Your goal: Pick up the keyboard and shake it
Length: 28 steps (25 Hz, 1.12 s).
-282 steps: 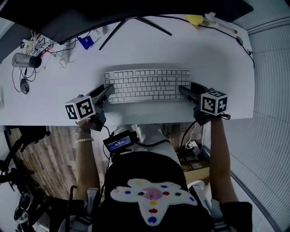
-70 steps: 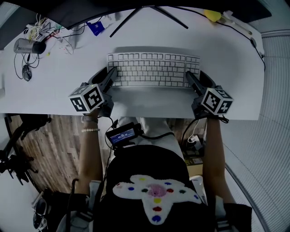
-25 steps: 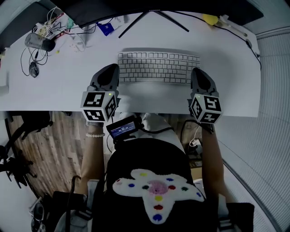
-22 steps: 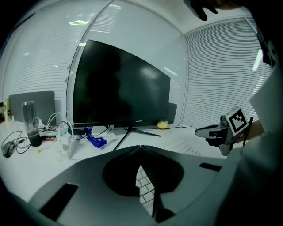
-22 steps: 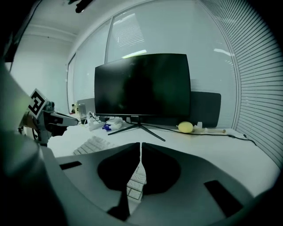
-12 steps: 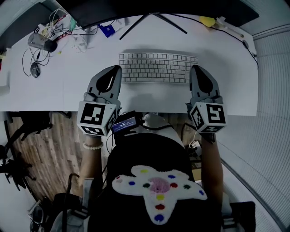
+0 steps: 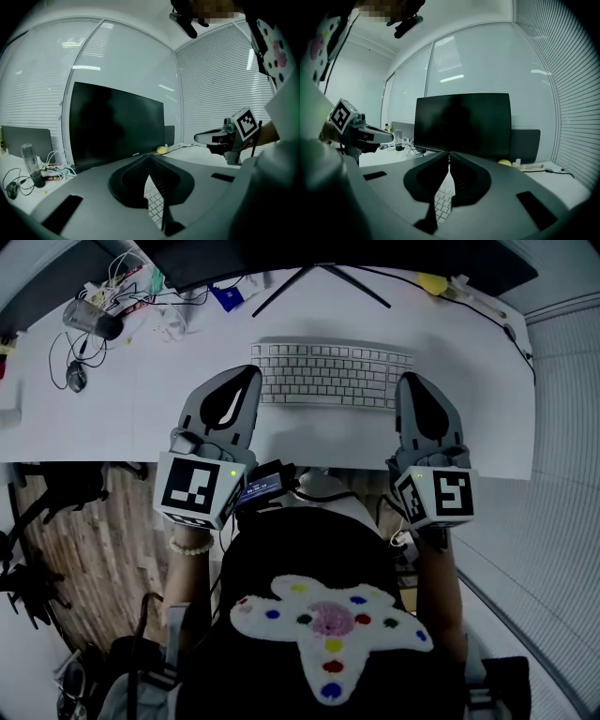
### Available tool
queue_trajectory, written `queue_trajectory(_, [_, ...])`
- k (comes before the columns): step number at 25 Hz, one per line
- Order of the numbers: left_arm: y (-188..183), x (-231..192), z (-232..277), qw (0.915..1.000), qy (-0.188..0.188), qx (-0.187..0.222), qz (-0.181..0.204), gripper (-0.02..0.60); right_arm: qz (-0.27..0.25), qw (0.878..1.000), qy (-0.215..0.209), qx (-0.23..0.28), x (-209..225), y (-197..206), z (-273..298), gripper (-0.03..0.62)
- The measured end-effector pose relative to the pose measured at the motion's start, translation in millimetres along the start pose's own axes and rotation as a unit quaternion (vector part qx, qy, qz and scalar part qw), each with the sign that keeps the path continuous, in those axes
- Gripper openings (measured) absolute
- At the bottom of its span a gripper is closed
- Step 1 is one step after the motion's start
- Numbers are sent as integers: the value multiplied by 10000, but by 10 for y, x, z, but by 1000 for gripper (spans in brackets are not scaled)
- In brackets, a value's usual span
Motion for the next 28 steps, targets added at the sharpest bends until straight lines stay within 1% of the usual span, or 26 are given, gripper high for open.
queue_trajectory(4, [-41, 35, -31, 10000, 8, 53, 51, 17, -90, 9999, -33, 78, -58, -65, -40, 38])
queue_trajectory(7, [-59, 54, -39, 10000, 15, 58, 20, 17, -75, 9999, -50, 110, -78, -79, -44, 38])
queue_trajectory(12, [-58, 53, -50, 9999, 12, 97, 59, 17, -60, 9999, -52, 95, -100, -67, -44, 37])
queue_trajectory(14, [-50, 55, -54, 10000, 16, 63, 17, 17, -67, 9999, -51, 86, -107, -59, -44, 37])
queue_trajectory(17, [-39, 48, -49, 9999, 20, 78, 89, 17, -79, 9999, -48, 79, -110, -57, -43, 37])
queue_trajectory(22, [-47, 50, -41, 9999, 23, 96, 23, 17, -73, 9999, -50, 53, -123, -56, -28, 37])
queue_trajectory(28, [-28, 39, -47, 10000, 15, 74, 46, 17, -99, 9999, -66, 70, -132, -57, -11, 37])
Point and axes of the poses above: the fingertips, and each gripper's own axes: z forward along the fingers, x to its right, y out of its underside, the point moved 4 cm from there along -z, backward along the fingers, and after that the axes turned 10 degrees about -x, right-handed, at the moved point
